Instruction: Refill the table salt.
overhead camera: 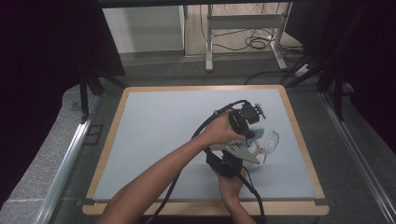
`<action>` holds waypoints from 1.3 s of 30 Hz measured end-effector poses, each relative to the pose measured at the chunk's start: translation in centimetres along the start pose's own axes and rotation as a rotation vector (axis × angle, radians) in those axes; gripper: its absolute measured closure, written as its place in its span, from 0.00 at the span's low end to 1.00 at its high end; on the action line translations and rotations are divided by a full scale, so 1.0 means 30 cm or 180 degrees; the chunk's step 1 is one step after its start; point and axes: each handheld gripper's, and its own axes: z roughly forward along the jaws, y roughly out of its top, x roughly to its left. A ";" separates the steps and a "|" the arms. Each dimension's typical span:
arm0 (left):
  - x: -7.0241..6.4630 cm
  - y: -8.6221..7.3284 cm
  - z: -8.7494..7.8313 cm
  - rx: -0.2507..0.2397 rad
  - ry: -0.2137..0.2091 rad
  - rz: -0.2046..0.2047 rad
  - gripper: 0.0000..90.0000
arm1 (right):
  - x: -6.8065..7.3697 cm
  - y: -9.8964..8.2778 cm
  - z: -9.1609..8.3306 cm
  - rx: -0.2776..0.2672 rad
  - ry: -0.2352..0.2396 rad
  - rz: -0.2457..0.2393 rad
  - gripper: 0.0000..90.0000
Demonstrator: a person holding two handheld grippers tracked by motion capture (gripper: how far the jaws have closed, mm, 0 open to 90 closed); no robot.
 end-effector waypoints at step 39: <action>-0.006 0.003 -0.005 -0.0006 0.0002 0.0002 1.00 | 0.002 0.003 -0.003 -0.0081 -0.0014 0.0006 0.62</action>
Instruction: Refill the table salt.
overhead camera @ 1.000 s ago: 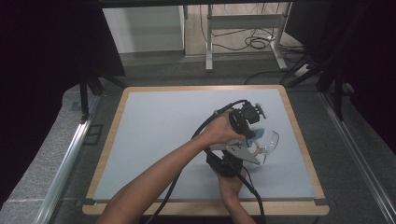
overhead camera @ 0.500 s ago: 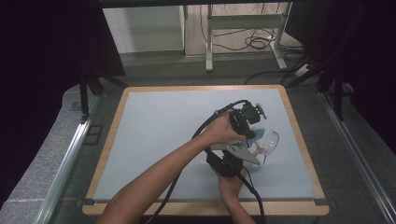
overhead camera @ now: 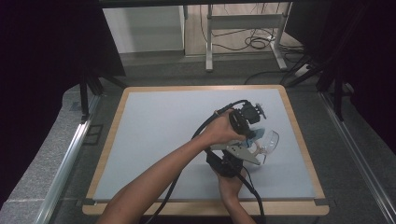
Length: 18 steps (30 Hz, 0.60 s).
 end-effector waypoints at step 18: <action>0.000 0.001 0.002 0.0011 0.0007 0.0010 1.00 | 0.000 0.000 0.000 0.0001 -0.0004 0.0003 0.62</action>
